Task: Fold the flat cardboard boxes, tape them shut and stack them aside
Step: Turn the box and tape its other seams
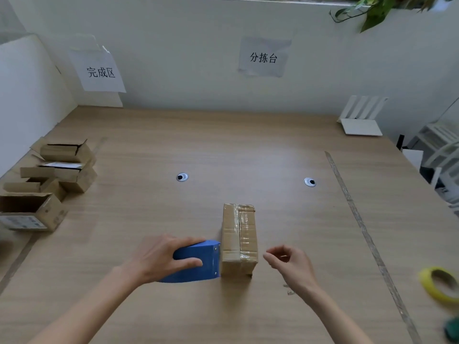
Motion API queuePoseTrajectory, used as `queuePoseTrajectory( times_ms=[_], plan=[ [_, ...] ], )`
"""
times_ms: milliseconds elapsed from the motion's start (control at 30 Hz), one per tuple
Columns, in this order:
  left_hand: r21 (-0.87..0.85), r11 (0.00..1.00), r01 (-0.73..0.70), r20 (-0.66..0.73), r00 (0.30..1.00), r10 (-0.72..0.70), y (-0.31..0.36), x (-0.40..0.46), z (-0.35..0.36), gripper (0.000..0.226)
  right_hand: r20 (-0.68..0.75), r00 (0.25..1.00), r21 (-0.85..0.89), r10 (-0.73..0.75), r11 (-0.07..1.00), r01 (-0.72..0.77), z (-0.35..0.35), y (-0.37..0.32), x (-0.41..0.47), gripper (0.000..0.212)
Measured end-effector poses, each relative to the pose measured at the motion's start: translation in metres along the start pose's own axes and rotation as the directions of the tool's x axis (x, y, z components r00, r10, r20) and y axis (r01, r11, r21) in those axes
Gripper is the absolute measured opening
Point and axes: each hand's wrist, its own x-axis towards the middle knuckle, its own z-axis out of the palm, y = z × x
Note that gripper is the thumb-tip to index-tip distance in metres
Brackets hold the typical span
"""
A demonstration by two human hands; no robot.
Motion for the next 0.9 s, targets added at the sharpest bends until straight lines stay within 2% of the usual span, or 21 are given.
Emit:
queuePoseTrajectory(
  times_ms=[333,900],
  plan=[
    [0.094,0.995,0.030,-0.032,0.999,-0.027,-0.007,0.001,0.026,0.061,-0.095,0.994,-0.022,-0.053,0.998,0.051,0.020,0.029,-0.002,0.011],
    [0.080,0.993,0.091,-0.002,0.996,-0.091,-0.012,0.003,0.033,0.064,-0.077,0.996,0.057,-0.044,0.997,0.049,0.024,0.032,0.005,0.008]
  ],
)
